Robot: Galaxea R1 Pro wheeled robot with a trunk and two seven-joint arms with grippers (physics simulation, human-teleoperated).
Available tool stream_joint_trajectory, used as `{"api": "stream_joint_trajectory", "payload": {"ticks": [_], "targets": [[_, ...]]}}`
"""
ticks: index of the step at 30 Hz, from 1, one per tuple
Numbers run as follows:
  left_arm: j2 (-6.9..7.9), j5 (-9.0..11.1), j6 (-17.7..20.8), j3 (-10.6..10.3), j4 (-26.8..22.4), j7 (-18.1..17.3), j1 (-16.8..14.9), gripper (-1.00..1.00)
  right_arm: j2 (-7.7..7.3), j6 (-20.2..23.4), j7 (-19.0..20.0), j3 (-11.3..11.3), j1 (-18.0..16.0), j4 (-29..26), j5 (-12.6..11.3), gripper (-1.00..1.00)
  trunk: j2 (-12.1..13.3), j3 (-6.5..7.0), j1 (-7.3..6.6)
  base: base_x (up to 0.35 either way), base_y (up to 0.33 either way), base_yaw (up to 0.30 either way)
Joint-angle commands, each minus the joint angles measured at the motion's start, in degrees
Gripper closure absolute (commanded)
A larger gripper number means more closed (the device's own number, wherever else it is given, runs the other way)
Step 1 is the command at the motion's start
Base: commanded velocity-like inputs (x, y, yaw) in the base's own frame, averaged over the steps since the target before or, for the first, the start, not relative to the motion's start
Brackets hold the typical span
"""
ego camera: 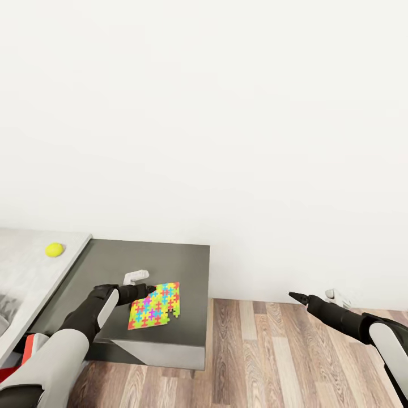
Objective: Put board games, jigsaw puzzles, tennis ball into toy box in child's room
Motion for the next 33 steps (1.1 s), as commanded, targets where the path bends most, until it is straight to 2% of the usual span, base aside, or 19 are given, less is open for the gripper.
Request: {"api": "stream_joint_trajectory", "payload": {"ticks": [1,19,33], "targets": [[0.0,0.21,0.36,0.1,-0.06,-0.1,-0.03,-1.0,0.0,0.3,0.13,-0.07,-0.04,-0.03,0.08,-1.0,-0.11,-0.1,0.03,-0.005,-0.017,0.0],[-0.02,0.21,0.38,0.1,-0.07,-0.12,-0.03,-1.0,0.0,0.3,0.13,-0.07,-0.04,-0.04,0.08,-1.0,-0.11,-0.1,0.03,0.0,-0.156,0.0],[0.0,0.21,0.38,0.1,-0.07,-0.19,-0.03,-1.0,0.0,0.3,0.13,-0.07,-0.04,-0.04,0.08,-1.0,-0.11,-0.1,0.03,-0.022,-0.011,0.0]]}}
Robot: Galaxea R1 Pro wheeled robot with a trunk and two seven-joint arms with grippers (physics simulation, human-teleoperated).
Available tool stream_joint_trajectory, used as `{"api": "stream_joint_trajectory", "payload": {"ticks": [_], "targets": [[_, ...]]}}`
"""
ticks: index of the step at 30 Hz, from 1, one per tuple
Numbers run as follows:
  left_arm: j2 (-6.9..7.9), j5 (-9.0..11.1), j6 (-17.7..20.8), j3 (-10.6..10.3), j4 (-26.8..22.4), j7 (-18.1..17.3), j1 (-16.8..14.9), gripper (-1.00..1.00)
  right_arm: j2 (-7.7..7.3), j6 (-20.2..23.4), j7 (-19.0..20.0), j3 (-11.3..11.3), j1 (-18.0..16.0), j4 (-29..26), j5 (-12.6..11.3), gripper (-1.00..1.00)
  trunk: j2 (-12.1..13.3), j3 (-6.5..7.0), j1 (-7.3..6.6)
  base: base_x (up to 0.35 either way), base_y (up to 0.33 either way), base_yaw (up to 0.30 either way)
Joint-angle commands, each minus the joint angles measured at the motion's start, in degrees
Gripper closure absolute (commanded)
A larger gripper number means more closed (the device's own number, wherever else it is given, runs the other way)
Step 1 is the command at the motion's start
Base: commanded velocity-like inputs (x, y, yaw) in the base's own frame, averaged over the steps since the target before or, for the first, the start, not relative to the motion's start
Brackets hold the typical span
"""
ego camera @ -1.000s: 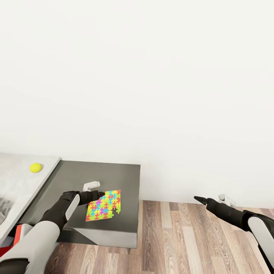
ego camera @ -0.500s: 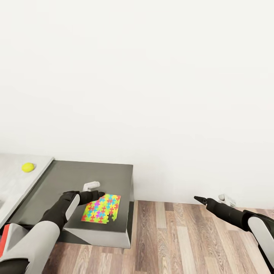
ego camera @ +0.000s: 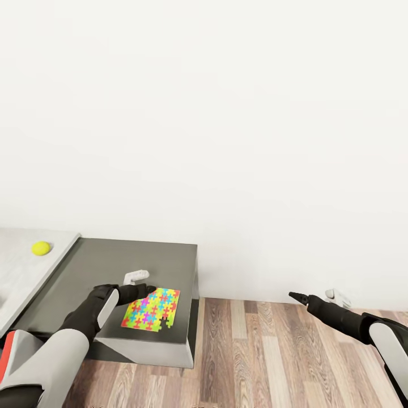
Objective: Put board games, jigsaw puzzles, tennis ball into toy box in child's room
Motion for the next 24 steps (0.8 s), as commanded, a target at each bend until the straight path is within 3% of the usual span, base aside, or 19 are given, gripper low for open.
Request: {"api": "stream_joint_trajectory", "payload": {"ticks": [1,24], "targets": [[0.0,0.21,0.38,0.1,-0.06,-0.1,-0.03,-1.0,0.0,0.3,0.13,-0.07,-0.04,-0.03,0.07,-1.0,-0.11,-0.1,0.02,-0.049,0.0,0.0],[0.0,0.21,0.38,0.1,-0.06,-0.07,-0.03,-1.0,0.0,0.3,0.13,-0.03,-0.04,-0.08,0.07,-1.0,-0.11,-0.1,0.02,-0.016,-0.015,0.0]]}}
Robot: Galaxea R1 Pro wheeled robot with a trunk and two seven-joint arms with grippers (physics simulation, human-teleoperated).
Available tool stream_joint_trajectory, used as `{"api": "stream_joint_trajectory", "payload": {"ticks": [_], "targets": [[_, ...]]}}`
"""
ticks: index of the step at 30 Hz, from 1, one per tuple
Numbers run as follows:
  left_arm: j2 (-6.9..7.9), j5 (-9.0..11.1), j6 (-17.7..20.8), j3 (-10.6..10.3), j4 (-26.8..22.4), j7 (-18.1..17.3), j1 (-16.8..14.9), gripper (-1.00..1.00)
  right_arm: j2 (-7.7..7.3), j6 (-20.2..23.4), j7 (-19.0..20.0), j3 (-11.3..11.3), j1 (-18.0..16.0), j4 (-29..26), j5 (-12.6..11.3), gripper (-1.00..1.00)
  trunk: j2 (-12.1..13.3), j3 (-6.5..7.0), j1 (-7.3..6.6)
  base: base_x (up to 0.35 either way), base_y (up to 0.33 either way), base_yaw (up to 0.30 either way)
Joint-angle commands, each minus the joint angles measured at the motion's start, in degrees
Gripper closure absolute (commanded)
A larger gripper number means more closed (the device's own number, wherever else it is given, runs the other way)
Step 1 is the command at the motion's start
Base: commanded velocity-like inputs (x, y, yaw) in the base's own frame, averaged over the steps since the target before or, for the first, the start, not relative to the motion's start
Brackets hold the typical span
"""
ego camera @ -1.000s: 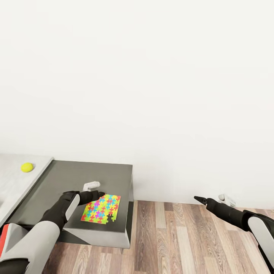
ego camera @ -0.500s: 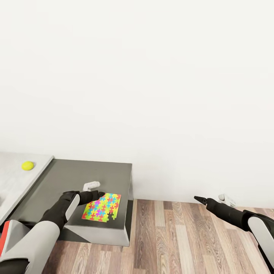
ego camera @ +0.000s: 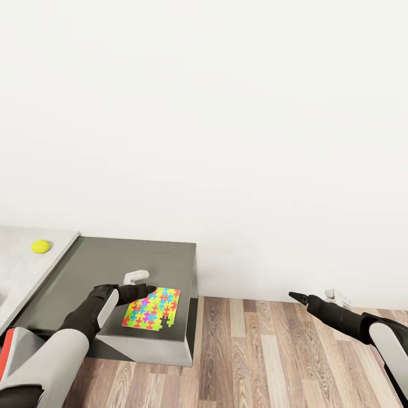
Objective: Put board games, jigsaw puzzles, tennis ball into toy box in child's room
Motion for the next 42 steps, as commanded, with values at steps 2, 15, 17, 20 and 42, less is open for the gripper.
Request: {"api": "stream_joint_trajectory", "payload": {"ticks": [2,15,17,20,42], "targets": [[0.0,0.21,0.38,0.1,-0.06,-0.08,-0.03,-1.0,0.0,0.3,0.13,-0.05,-0.04,-0.02,0.08,-1.0,-0.11,-0.1,0.03,0.0,-0.055,0.0],[0.0,0.21,0.38,0.1,-0.06,-0.09,-0.03,-1.0,0.0,0.3,0.13,-0.01,-0.04,0.08,0.08,-1.0,-0.11,-0.1,0.03,0.0,-0.099,0.0],[0.0,0.21,0.38,0.1,-0.06,-0.06,-0.03,-1.0,0.0,0.3,0.13,-0.01,-0.04,0.1,0.08,-1.0,-0.11,-0.1,0.03,0.0,-0.005,0.0],[0.0,0.21,0.38,0.1,-0.06,-0.07,-0.03,-1.0,0.0,0.3,0.13,-0.01,-0.04,0.11,0.08,-1.0,-0.11,-0.1,0.03,0.0,-0.004,0.0],[0.0,0.21,0.47,0.1,-0.06,-0.04,-0.03,-1.0,0.0,0.3,0.13,-0.01,-0.04,0.1,0.08,-1.0,-0.11,-0.1,0.03,-0.019,-0.048,0.0]]}}
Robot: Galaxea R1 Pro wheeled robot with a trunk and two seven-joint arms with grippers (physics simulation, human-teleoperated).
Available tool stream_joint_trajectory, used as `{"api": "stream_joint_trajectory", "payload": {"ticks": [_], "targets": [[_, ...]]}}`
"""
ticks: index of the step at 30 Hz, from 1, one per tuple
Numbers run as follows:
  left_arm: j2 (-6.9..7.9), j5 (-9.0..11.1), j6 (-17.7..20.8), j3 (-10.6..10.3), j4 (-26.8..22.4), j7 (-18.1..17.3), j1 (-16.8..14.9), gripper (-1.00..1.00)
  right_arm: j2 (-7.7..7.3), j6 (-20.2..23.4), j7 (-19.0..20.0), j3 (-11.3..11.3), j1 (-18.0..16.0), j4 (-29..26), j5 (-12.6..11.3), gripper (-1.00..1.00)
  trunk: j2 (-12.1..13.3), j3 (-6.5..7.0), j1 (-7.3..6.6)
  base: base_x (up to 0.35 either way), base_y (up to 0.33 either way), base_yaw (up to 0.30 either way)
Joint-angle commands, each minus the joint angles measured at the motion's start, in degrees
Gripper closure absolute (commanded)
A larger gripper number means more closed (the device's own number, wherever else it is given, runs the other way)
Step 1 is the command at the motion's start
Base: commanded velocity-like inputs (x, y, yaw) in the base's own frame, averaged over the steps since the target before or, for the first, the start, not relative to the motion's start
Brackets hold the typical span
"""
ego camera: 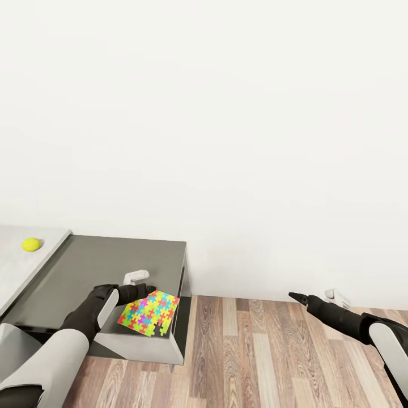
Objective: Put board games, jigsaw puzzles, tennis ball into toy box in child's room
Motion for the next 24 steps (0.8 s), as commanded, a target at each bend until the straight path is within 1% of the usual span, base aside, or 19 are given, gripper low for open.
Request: {"api": "stream_joint_trajectory", "payload": {"ticks": [1,11,18,24], "targets": [[0.0,0.21,0.38,0.1,-0.06,-0.1,-0.03,-1.0,0.0,0.3,0.13,-0.07,-0.04,-0.05,0.08,-1.0,-0.11,-0.1,0.03,0.0,0.0,0.0],[0.0,0.21,0.38,0.1,-0.06,-0.1,-0.03,-1.0,0.0,0.3,0.13,-0.07,-0.04,-0.05,0.08,-1.0,-0.11,-0.1,0.03,0.0,-0.007,0.0],[0.0,0.21,0.38,0.1,-0.06,-0.1,-0.03,-1.0,0.0,0.3,0.13,-0.07,-0.04,-0.03,0.08,-1.0,-0.11,-0.1,0.03,-0.025,-0.178,0.0],[0.0,0.21,0.38,0.1,-0.06,-0.1,-0.03,-1.0,0.0,0.3,0.13,-0.07,-0.04,-0.05,0.08,-1.0,-0.11,-0.1,0.03,-0.005,-0.061,0.0]]}}
